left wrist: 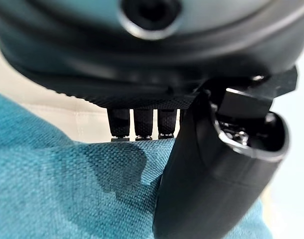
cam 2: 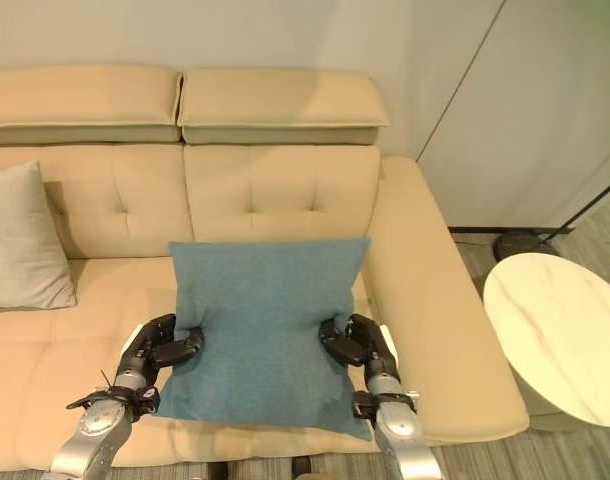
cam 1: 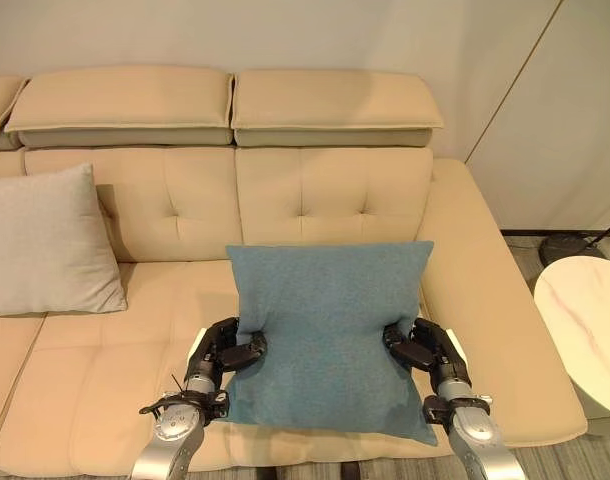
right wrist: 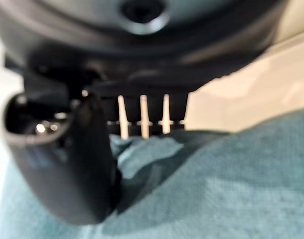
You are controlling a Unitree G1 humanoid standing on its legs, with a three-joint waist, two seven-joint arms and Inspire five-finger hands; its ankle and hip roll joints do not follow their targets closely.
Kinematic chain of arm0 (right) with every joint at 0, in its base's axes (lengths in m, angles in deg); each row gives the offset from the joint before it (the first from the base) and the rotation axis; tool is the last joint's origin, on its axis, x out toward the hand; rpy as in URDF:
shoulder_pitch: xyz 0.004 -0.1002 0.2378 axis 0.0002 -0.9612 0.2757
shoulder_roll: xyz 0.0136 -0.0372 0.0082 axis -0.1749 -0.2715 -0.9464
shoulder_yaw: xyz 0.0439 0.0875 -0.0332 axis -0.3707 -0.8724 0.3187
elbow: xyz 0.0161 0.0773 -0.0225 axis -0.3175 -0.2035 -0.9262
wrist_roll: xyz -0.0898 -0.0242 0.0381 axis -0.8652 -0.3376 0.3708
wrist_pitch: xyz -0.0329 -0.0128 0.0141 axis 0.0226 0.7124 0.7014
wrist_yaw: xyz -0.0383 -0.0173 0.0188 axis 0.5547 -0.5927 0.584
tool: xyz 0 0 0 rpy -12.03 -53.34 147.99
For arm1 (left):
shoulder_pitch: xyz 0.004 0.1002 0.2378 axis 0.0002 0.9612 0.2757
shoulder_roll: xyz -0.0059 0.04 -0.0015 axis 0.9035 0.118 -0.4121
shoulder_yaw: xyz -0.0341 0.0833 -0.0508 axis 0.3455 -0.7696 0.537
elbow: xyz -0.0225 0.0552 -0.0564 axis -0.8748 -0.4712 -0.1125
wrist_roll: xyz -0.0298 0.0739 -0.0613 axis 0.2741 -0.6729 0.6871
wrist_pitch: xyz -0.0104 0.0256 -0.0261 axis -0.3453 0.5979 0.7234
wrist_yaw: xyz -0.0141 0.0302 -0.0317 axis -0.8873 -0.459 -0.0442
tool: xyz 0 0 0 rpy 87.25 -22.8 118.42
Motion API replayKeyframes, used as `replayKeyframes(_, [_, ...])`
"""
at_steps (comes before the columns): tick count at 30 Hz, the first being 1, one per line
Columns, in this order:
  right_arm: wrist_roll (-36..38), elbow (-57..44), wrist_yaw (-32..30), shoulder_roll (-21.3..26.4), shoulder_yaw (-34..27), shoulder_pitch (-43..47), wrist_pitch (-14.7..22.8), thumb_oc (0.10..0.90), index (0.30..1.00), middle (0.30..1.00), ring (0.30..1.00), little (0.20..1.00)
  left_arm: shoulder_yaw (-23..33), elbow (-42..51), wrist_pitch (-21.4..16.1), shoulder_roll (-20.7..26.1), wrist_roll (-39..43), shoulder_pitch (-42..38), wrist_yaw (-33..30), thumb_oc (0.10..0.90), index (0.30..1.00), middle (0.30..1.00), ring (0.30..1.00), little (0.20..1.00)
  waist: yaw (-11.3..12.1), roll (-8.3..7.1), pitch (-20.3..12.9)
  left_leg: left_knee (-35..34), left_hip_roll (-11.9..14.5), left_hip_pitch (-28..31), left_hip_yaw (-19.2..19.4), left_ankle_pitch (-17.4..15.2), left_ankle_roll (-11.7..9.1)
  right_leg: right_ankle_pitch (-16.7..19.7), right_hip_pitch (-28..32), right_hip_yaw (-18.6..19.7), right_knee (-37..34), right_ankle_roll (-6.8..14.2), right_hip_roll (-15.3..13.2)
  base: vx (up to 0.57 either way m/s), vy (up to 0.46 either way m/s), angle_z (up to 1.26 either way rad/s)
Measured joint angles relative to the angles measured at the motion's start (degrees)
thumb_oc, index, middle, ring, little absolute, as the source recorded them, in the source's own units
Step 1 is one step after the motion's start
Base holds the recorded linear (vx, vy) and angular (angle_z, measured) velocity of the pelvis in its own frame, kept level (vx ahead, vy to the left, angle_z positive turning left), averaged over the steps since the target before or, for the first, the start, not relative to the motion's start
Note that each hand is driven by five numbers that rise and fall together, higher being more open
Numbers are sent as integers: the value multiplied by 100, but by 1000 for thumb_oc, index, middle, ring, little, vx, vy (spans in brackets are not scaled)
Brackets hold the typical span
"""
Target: Pick up all the scattered cushions and arrange them neatly on the sofa.
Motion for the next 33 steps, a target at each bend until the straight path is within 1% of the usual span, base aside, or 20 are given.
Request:
replayKeyframes(2, [-154,-50,-111,4,15,179,0,400,300,300,300,300,18,63,-17,-27,-72,-42,-152,400,300,300,300,300,14,-32,-18,5,12,-137,34,69,1,62,-163,58,0,10,1,-63,-1,-11])
replayKeyframes(4, [-231,-93,-196,20,80,219,0,400,300,300,300,300,-2,63,-18,-32,-104,-48,-251,400,300,300,300,300,29,-55,-43,6,15,-146,37,71,3,61,-169,59,0,11,8,-132,-16,-5])
replayKeyframes(6, [-416,-89,-497,138,296,570,1,400,300,300,300,300,-50,29,-18,-34,-280,-375,-578,400,300,300,300,300,2,-57,-114,8,31,-462,33,157,14,132,-486,56,0,6,12,-95,-14,1])
replayKeyframes(8, [-589,-76,-802,160,281,1061,1,400,300,300,300,300,-131,-38,-18,-31,-341,-1011,-970,400,300,300,300,300,-4,-47,-110,9,48,-858,-78,296,23,223,-834,-45,2,-12,29,-169,-23,19])
replayKeyframes(10, [-693,28,-1047,180,365,1342,4,400,300,300,300,300,-224,-157,-27,-25,-421,-1325,-1208,400,300,300,300,300,11,-29,-113,12,54,-928,-99,337,22,234,-889,-66,1,2,35,-134,-19,15])
replayKeyframes(11, [-820,315,-1280,265,505,1925,25,400,300,300,300,300,-347,-485,-83,-28,-475,-1921,-1474,400,300,300,300,300,9,45,-134,10,58,-1173,-153,394,13,277,-1116,-108,2,7,44,-140,-19,11])
replayKeyframes(12, [-846,488,-1436,280,569,2373,25,400,300,300,300,300,-383,-565,-83,-17,-473,-2304,-1661,400,300,300,300,300,8,92,-128,10,72,-1411,-170,460,18,337,-1342,-132,2,-9,55,-92,-12,10])
replayKeyframes(14, [-846,662,-1633,346,561,2931,24,400,300,300,300,300,-367,-724,-117,-22,-474,-2919,-1876,400,300,300,300,300,33,150,-108,11,87,-1704,-236,561,3,419,-1606,-188,3,-27,78,-81,-13,11])
replayKeyframes(15, [-847,667,-1679,357,562,3006,24,400,300,300,300,300,-360,-731,-121,-3,-475,-3009,-1927,400,300,300,300,300,52,153,-106,12,95,-1706,-239,564,4,418,-1602,-191,3,-28,85,-74,-12,11])
replayKeyframes(17, [-861,887,-1815,447,728,3331,26,400,300,300,300,300,-474,-1030,-185,93,-480,-3377,-2101,400,300,300,300,300,96,165,-111,12,98,-1755,-245,566,0,412,-1653,-196,2,-23,99,0,0,0])
replayKeyframes(20, [-893,1184,-1986,566,845,3950,27,400,300,300,300,300,-567,-1243,-211,201,-551,-3994,-2379,400,300,300,300,300,150,199,-106,12,106,-2040,-258,592,-30,431,-1927,-204,3,-46,114,-29,-10,3])
replayKeyframes(21, [-914,1234,-2037,571,866,4019,27,400,300,300,300,300,-571,-1263,-211,237,-639,-4054,-2422,400,300,300,300,300,156,199,-106,12,106,-2058,-263,592,-30,431,-1939,-205,3,-47,105,-44,-18,5])
replayKeyframes(23, [-1089,1612,-2180,662,1098,4421,25,400,300,300,300,300,-708,-1619,-212,342,-974,-4429,-2593,400,300,300,300,300,156,199,-106,13,107,-2151,-289,594,-33,431,-2025,-211,3,-47,106,0,0,0])
replayKeyframes(25, [-1241,1663,-2311,681,1138,4650,26,400,300,300,300,300,-718,-1666,-212,434,-1183,-4674,-2748,400,300,300,300,300,156,199,-106,13,112,-2283,-296,596,-34,431,-2149,-212,5,-47,108,0,0,0])
replayKeyframes(29, [-1495,2070,-2608,693,1358,5021,34,400,300,300,300,300,-934,-2173,-228,511,-1454,-5172,-2897,400,300,300,300,300,162,200,-105,14,112,-2311,-339,597,-34,431,-2167,-215,6,-46,102,-42,-10,4])
replayKeyframes(30, [-1551,2369,-2664,687,1417,5317,17,400,300,300,300,300,-1066,-2506,-203,547,-1577,-5521,-2893,400,300,300,300,300,162,200,-105,13,115,-2361,-372,597,-34,430,-2215,-215,6,-45,106,-25,-14,4])
replayKeyframes(33, [-1590,2483,-2814,691,1427,5451,16,400,300,300,300,300,-1120,-2552,-207,568,-1612,-5680,-2910,400,300,300,300,300,157,203,-103,13,124,-2438,-408,599,-32,430,-2282,-217,25,-44,112,-46,-21,3])
